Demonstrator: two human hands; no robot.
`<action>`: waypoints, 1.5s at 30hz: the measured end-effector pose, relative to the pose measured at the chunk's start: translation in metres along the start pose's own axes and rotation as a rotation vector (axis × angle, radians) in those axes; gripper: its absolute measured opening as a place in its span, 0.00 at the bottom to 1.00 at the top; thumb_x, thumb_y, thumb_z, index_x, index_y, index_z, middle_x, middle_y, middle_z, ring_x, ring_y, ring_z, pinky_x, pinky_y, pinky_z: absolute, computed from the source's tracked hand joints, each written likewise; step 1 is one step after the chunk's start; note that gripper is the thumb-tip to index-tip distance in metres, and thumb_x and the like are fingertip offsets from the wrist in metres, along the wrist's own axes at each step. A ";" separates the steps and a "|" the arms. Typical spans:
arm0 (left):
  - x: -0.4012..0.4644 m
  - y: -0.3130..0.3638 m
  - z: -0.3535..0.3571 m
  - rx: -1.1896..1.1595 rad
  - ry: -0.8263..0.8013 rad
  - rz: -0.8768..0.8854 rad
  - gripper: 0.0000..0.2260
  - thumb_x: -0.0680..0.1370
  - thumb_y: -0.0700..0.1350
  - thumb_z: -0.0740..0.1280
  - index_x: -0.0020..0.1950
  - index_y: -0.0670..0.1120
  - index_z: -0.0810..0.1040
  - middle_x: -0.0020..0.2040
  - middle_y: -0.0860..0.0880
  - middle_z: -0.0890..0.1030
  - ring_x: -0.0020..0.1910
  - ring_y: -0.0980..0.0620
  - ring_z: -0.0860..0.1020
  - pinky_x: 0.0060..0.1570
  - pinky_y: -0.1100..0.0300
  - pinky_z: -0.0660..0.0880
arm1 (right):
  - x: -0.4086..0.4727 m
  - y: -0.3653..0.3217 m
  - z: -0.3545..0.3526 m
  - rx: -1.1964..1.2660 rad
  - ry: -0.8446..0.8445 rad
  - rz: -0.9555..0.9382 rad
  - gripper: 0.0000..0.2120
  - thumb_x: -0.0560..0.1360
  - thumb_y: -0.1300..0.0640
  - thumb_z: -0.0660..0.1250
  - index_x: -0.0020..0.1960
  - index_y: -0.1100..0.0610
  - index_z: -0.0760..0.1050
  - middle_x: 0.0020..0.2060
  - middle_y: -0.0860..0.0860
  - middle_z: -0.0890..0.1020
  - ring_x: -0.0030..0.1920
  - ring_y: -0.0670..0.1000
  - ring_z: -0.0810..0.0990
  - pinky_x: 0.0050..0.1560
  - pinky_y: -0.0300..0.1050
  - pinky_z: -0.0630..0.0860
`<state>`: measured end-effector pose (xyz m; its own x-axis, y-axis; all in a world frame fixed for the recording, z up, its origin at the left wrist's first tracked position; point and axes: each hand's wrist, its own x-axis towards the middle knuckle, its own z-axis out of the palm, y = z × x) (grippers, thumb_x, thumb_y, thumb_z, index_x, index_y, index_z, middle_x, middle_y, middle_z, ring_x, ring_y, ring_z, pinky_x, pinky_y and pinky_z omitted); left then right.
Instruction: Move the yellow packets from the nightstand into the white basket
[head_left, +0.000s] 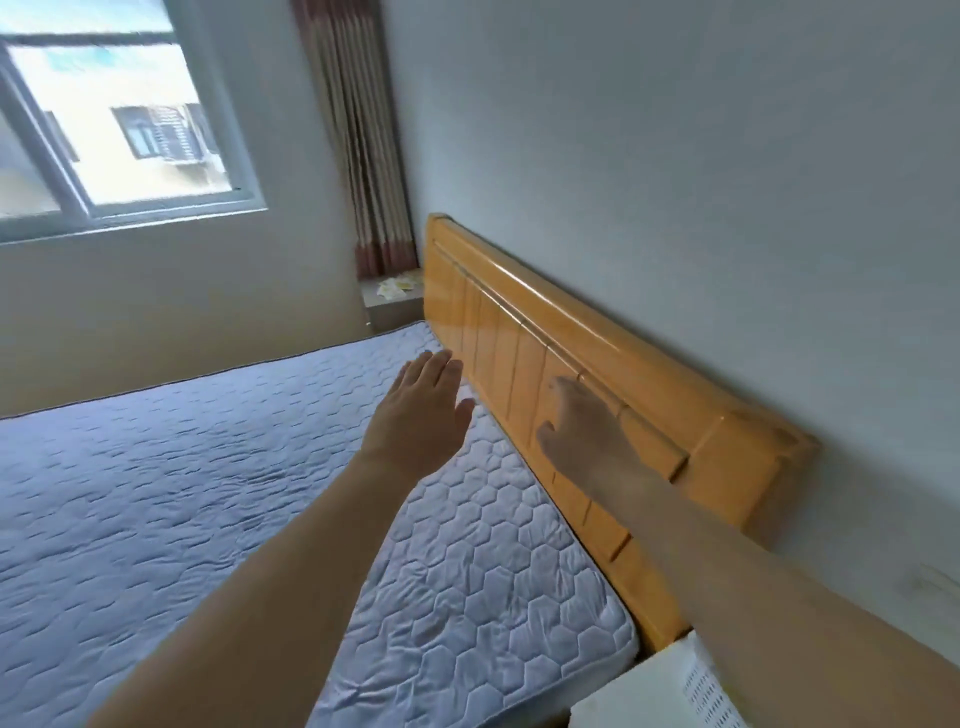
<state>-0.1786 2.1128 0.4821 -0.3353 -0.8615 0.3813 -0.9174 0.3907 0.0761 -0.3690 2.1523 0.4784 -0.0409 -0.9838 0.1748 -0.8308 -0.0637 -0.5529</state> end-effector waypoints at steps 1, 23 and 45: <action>-0.014 -0.026 -0.015 0.022 0.016 -0.049 0.24 0.82 0.52 0.57 0.76 0.42 0.62 0.77 0.44 0.61 0.77 0.45 0.57 0.76 0.52 0.51 | 0.004 -0.028 0.011 0.005 -0.017 -0.062 0.26 0.77 0.61 0.59 0.74 0.60 0.62 0.72 0.55 0.68 0.71 0.54 0.65 0.70 0.46 0.63; -0.584 -0.486 -0.359 0.428 0.271 -1.050 0.23 0.82 0.47 0.59 0.74 0.40 0.65 0.75 0.43 0.66 0.74 0.46 0.62 0.73 0.57 0.55 | -0.229 -0.702 0.340 0.217 -0.506 -0.997 0.23 0.75 0.60 0.62 0.69 0.60 0.66 0.68 0.56 0.72 0.66 0.56 0.72 0.64 0.50 0.70; -0.901 -0.837 -0.566 0.662 0.180 -1.388 0.23 0.83 0.49 0.55 0.76 0.41 0.61 0.77 0.46 0.62 0.76 0.47 0.58 0.73 0.56 0.54 | -0.409 -1.199 0.607 0.370 -0.712 -1.367 0.30 0.77 0.57 0.60 0.77 0.57 0.56 0.75 0.51 0.63 0.75 0.51 0.61 0.70 0.46 0.61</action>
<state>1.0131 2.7454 0.5961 0.8157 -0.3450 0.4644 -0.4191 -0.9058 0.0631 0.9809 2.5292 0.5753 0.9390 -0.0201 0.3434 0.1583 -0.8609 -0.4834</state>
